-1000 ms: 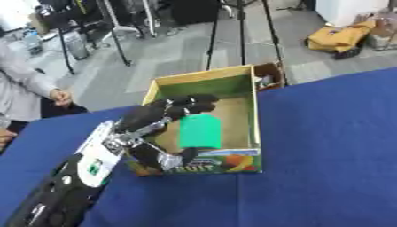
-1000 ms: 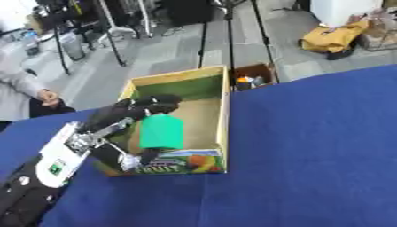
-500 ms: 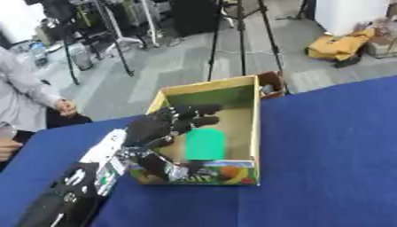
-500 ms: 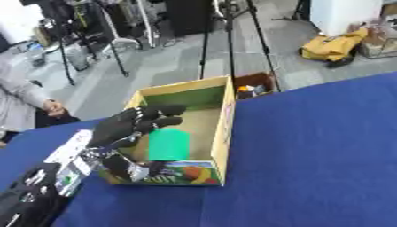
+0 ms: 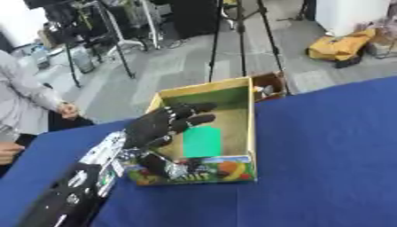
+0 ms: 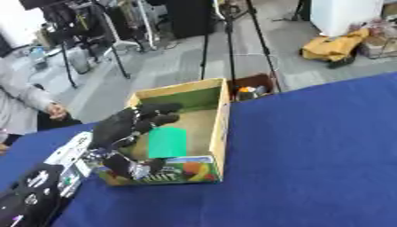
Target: Pick up objects on the table and place them in the box.
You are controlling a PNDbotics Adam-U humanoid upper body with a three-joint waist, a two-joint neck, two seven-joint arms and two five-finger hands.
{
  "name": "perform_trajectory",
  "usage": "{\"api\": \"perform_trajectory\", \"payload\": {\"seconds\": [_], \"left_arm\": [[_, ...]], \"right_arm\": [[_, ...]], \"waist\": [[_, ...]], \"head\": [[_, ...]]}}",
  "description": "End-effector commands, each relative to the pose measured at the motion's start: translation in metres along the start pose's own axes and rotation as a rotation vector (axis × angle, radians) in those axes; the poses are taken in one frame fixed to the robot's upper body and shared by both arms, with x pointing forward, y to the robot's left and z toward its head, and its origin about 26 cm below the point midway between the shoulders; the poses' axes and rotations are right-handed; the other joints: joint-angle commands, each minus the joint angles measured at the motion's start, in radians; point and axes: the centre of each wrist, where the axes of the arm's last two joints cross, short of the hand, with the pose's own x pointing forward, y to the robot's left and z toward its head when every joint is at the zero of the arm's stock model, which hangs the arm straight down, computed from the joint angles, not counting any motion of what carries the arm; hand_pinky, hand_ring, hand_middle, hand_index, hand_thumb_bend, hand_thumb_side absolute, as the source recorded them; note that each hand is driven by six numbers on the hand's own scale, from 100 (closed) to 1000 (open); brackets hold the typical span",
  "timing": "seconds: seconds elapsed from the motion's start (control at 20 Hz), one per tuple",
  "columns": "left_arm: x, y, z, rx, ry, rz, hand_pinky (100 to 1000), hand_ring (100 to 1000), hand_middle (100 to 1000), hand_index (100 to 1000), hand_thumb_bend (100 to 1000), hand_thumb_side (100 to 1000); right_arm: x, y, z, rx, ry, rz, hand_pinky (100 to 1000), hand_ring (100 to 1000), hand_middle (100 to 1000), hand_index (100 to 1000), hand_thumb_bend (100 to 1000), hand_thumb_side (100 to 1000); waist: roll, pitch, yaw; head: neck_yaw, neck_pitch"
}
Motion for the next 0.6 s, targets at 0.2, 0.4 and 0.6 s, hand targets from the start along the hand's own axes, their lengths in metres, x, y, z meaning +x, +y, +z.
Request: {"api": "perform_trajectory", "payload": {"seconds": [0.2,0.4,0.6], "left_arm": [[0.0006,-0.0086,0.0082,0.019,-0.004,0.042,787,903,1000,1000,249,983],[0.0024,-0.0099,0.0081,-0.011,-0.007,0.063,806,903,1000,1000,237,899],[0.0037,-0.0078,0.0055,-0.019,-0.003,0.12,808,897,1000,1000,177,926]], "right_arm": [[0.0046,0.0012,-0.0048,0.001,-0.021,-0.002,913,925,486,851,100,438],[0.0045,0.0015,-0.0044,-0.002,-0.017,-0.002,914,926,486,851,100,433],[0.0045,0.0013,-0.0036,-0.005,-0.012,0.0,915,927,485,851,100,429]], "waist": [[-0.006,-0.03,-0.001],[-0.003,-0.031,-0.001],[-0.001,-0.032,0.001]], "head": [[0.005,-0.015],[0.005,-0.016],[0.007,-0.016]]}}
